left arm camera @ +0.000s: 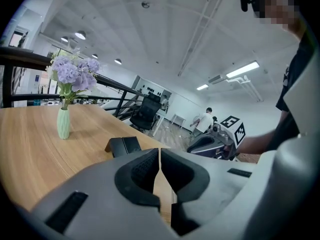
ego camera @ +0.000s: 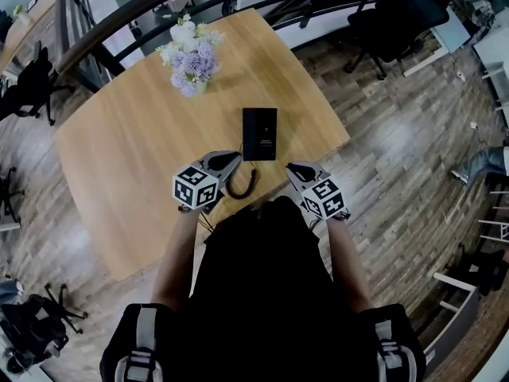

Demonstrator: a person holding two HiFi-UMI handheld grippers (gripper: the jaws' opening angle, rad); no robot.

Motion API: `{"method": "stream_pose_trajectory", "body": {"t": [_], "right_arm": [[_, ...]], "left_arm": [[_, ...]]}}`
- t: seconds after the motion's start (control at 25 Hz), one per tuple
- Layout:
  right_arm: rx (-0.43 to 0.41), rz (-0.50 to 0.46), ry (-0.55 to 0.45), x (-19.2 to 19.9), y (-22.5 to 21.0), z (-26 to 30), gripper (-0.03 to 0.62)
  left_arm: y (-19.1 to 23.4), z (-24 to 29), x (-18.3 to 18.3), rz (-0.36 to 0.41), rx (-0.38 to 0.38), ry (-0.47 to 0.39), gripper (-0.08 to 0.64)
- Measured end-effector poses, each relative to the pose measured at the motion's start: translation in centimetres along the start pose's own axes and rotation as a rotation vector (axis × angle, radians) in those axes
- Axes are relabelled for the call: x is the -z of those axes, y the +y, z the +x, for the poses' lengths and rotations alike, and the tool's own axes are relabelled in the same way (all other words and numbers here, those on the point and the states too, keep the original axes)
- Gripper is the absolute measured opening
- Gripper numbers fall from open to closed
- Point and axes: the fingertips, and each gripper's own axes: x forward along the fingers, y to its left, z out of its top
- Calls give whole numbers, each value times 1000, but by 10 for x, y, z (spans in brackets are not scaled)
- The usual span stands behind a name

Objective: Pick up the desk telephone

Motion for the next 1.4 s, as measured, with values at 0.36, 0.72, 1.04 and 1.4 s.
{"method": "stream_pose_trajectory", "body": {"t": [0.36, 0.72, 1.04, 1.4], "right_arm": [[-27, 20, 24, 13, 7, 8, 38], [-84, 3, 32, -4, -6, 29, 38], [-105, 22, 30, -7, -23, 39, 38], [-128, 68, 27, -3, -34, 53, 38]], "left_arm": [[-1, 10, 6, 2, 13, 47, 23], [21, 6, 5, -51, -24, 41, 57], [30, 22, 13, -90, -52, 70, 118], [41, 31, 24, -135, -40, 113, 150]]}}
